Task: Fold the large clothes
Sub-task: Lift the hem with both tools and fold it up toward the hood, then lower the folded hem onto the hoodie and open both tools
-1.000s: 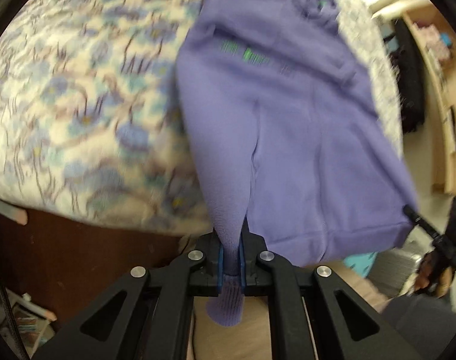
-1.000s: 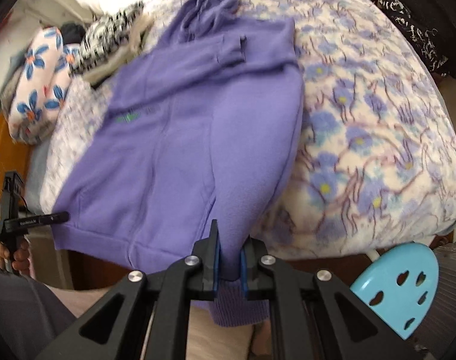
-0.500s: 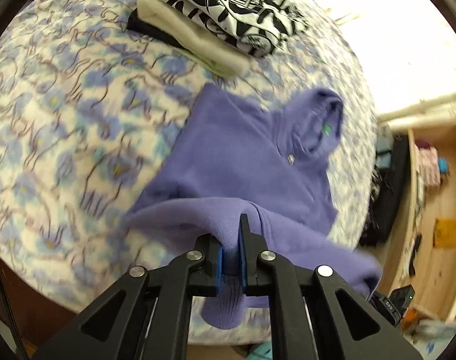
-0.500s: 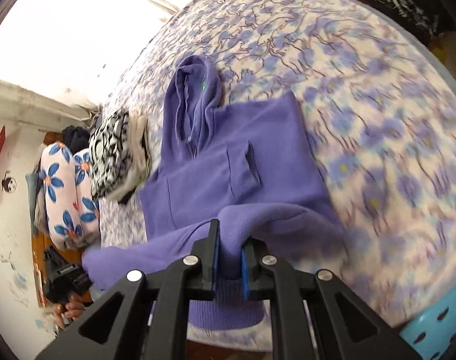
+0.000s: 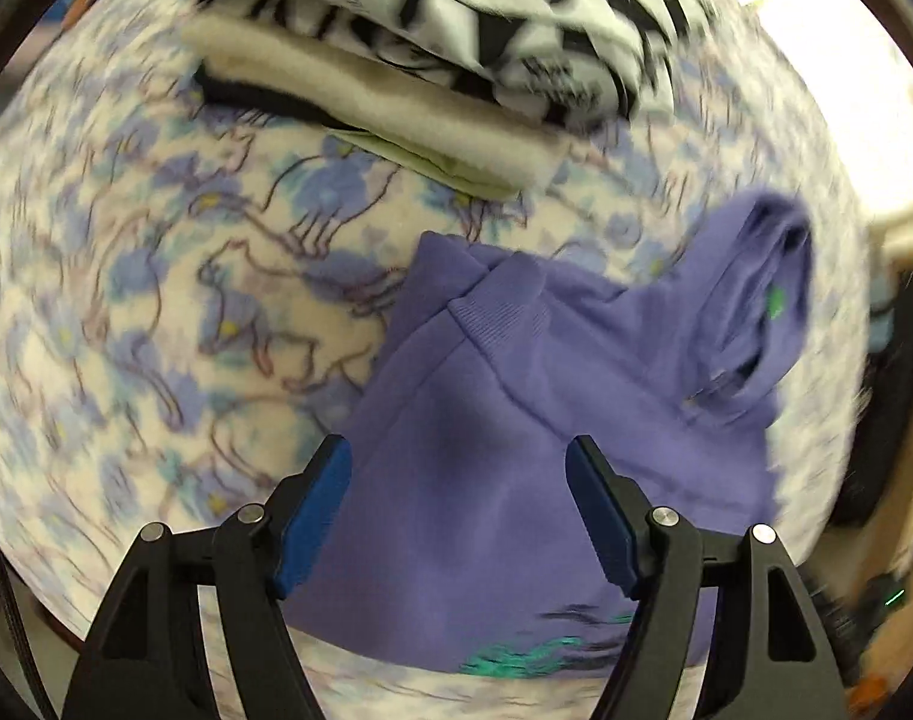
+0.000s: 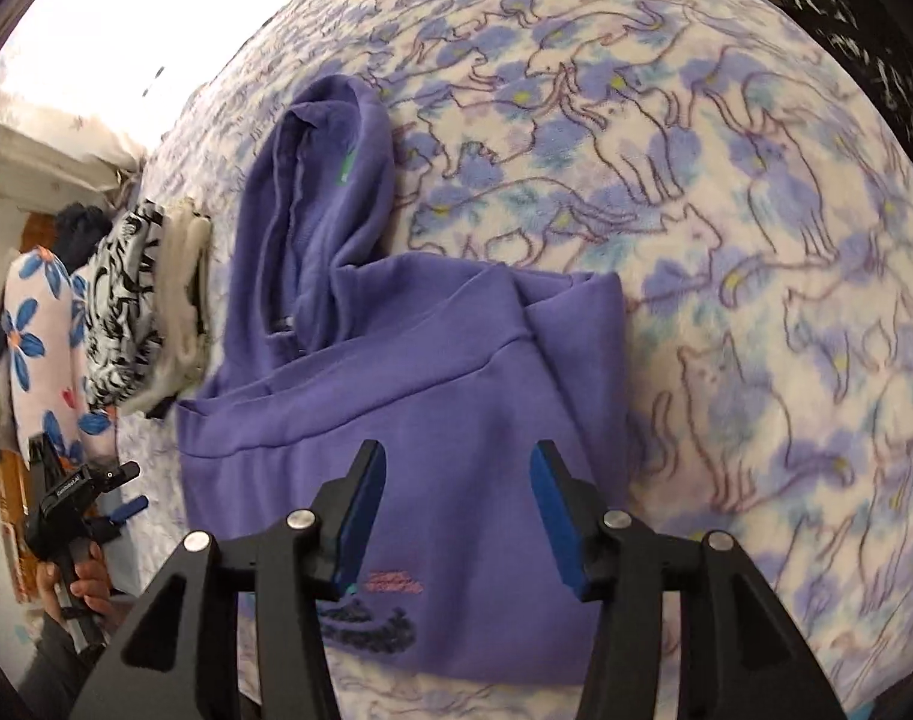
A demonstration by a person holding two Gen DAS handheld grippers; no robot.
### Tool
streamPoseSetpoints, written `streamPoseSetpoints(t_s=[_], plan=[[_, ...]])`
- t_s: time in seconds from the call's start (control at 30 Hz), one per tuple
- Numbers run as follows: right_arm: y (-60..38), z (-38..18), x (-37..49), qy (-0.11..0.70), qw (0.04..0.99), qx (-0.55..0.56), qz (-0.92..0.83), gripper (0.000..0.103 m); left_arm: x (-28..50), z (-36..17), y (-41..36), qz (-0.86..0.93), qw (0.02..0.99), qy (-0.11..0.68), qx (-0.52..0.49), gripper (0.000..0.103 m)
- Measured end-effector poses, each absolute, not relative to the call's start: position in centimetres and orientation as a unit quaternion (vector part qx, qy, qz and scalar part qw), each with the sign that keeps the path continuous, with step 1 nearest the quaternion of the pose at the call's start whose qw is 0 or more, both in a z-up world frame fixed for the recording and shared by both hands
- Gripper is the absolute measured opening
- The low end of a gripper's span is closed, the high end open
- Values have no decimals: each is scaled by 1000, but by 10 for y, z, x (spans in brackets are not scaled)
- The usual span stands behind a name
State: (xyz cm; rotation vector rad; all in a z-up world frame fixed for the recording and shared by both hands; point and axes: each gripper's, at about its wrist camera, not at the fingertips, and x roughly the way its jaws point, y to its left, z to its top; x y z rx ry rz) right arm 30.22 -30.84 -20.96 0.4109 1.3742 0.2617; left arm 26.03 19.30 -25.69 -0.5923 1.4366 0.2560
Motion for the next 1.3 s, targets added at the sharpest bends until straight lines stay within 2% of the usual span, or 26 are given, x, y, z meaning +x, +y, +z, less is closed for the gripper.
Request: streamPoseSetpoints(t_s=[0.17, 0.23, 0.37, 0.47, 0.67, 0.73, 0.77, 0.83, 1.07, 1.13, 1.17, 1.2, 1.23, 1.3], plan=[[-307, -225, 312, 627, 755, 151, 116, 50, 278, -274, 172, 90, 725, 665, -153, 72], [-306, -232, 317, 625, 758, 141, 118, 50, 286, -283, 171, 81, 730, 665, -134, 69], [-298, -246, 331, 622, 762, 131, 125, 50, 304, -304, 175, 57, 730, 670, -125, 46], [-286, -255, 341, 620, 765, 111, 136, 50, 314, -313, 180, 41, 736, 666, -114, 40], [-273, -275, 356, 630, 759, 88, 141, 50, 321, -324, 187, 8, 738, 665, -114, 40], [-275, -278, 358, 631, 758, 89, 137, 50, 320, -326, 190, -2, 737, 665, -124, 44], [-278, -279, 359, 630, 759, 91, 135, 50, 319, -326, 192, -13, 737, 663, -132, 49], [-284, -283, 360, 632, 757, 100, 133, 45, 318, -326, 193, -25, 738, 661, -133, 52], [-286, -289, 358, 631, 758, 99, 131, 39, 318, -327, 181, -41, 742, 663, -90, 52], [-283, -291, 358, 634, 757, 101, 126, 23, 319, -325, 176, -27, 747, 661, -72, 34], [-280, -291, 356, 635, 758, 93, 116, 21, 318, -325, 173, -14, 749, 661, -51, 23], [-277, -290, 355, 634, 760, 90, 114, 15, 320, -324, 168, -9, 749, 660, -44, 17], [-276, -286, 352, 630, 764, 88, 112, 11, 319, -322, 164, -4, 752, 658, -41, 15], [-274, -277, 346, 621, 772, 87, 108, 10, 313, -311, 159, 9, 762, 647, -24, 12]])
